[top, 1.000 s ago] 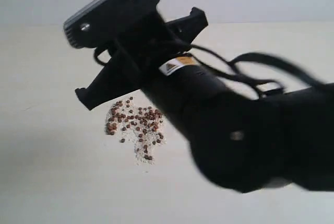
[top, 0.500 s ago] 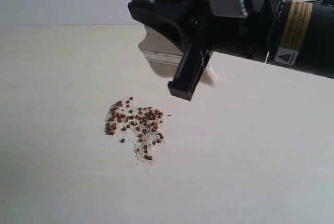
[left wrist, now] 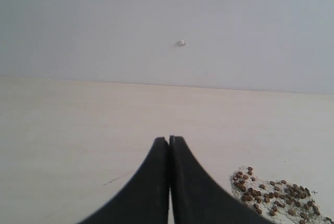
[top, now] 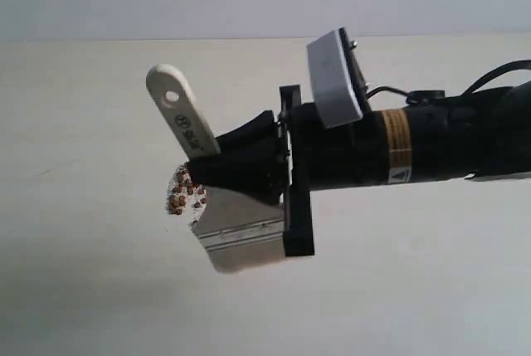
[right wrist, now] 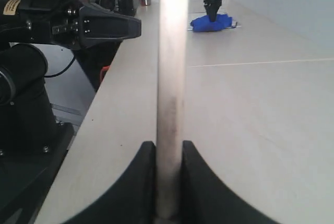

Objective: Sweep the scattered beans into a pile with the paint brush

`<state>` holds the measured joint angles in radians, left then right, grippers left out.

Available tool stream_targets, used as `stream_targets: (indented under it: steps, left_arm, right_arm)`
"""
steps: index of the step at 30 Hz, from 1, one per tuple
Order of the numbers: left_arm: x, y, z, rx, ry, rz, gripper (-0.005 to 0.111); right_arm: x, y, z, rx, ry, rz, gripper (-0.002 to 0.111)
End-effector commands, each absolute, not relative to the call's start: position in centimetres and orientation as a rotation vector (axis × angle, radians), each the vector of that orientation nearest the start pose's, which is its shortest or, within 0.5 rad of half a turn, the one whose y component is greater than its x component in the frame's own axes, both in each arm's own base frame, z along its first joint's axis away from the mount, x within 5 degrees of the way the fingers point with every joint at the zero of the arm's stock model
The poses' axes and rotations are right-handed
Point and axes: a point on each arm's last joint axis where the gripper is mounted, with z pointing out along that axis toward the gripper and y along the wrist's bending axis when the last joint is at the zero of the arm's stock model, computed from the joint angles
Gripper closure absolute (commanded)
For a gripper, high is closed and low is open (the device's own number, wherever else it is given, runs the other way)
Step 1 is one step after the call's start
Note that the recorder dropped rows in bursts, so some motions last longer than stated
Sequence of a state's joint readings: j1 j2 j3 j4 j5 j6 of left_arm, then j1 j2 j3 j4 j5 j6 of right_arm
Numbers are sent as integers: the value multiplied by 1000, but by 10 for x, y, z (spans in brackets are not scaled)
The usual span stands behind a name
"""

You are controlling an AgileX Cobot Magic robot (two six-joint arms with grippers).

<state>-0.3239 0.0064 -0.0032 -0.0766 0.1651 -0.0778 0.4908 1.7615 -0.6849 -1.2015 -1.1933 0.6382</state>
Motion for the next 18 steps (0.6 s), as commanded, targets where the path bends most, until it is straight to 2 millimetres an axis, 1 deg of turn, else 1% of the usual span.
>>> stream_targets:
  steps: [1, 4, 11, 18]
  left_arm:
    - [53, -19, 198, 153, 1653, -381, 107]
    - [53, -19, 198, 153, 1653, -381, 107]
    - [53, -19, 198, 153, 1653, -381, 107]
    - [53, -19, 198, 153, 1653, -381, 107]
  right_arm:
    - [216, 225, 171, -1222, 1367, 1250, 108]
    - [216, 230, 161, -1215, 1377, 1241, 108]
    - [223, 231, 135, -1189, 1418, 1182, 108]
    - [239, 241, 121, -1194, 1414, 1170, 108]
